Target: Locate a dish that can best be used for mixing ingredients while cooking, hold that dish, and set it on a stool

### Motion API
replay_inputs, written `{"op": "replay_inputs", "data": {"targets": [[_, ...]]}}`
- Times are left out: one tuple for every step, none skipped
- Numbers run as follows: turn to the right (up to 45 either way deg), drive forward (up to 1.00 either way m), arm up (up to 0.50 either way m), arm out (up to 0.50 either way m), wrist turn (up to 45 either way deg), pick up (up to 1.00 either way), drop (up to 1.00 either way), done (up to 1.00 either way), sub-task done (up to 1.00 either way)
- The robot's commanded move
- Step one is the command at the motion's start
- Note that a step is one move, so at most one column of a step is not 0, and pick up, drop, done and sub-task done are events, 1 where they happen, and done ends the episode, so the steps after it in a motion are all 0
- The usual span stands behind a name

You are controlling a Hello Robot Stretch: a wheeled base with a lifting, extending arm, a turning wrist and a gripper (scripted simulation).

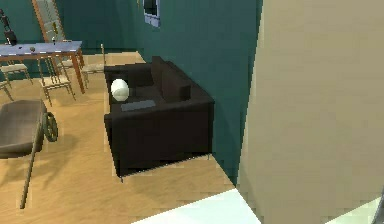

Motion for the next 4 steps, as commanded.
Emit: {"op": "replay_inputs", "data": {"targets": [[0.0,0.00,0.06,0.00,0.0,0.00,0.00,0.00,0.00],[0.0,0.00,0.00,0.00,-45.0,0.00,0.00,0.00,0.00],[0.0,0.00,0.00,0.00,-45.0,0.00,0.00,0.00,0.00],[0.0,0.00,0.00,0.00,-27.0,0.00,0.00,0.00,0.00]]}}
